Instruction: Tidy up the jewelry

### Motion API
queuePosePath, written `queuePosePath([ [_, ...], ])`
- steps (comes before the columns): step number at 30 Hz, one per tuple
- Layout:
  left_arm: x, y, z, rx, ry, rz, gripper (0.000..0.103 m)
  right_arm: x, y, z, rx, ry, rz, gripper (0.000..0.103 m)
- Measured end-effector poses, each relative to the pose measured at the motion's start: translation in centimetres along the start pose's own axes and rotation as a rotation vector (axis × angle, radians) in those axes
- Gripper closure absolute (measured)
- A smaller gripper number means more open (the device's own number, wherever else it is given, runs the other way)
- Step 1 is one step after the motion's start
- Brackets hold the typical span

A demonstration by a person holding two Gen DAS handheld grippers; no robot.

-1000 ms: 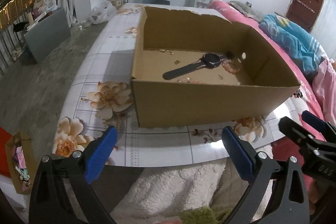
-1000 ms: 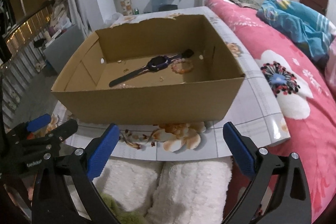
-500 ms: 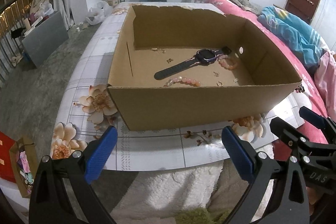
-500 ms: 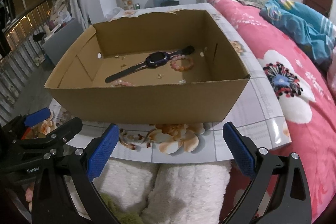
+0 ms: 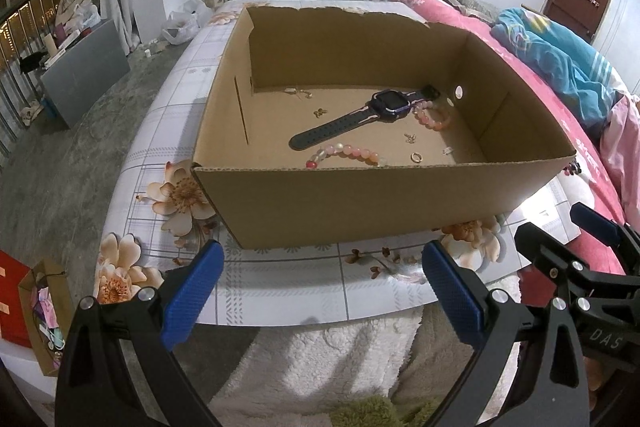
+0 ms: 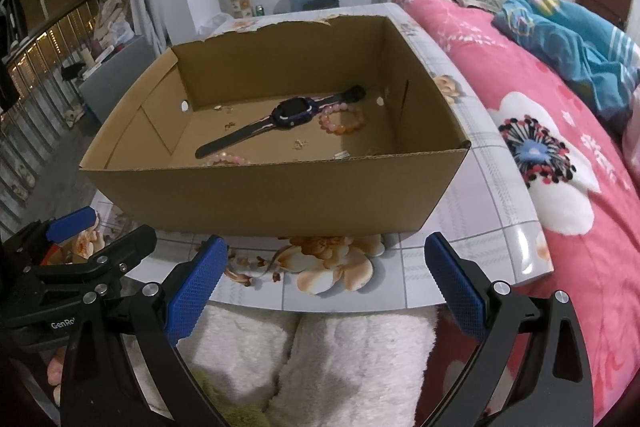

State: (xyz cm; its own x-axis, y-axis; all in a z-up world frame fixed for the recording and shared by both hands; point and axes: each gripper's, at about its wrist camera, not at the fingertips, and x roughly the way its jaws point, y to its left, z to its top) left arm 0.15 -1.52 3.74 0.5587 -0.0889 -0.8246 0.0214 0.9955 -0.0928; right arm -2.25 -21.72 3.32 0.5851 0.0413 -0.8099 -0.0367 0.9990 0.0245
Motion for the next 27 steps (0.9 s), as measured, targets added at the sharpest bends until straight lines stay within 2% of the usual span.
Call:
queuePosePath([
  [27,0.48,-0.04,-0.03,-0.003,0.018,0.000,0.006,0.37,-0.36,0.01,0.002,0.011,0.000,0.008],
])
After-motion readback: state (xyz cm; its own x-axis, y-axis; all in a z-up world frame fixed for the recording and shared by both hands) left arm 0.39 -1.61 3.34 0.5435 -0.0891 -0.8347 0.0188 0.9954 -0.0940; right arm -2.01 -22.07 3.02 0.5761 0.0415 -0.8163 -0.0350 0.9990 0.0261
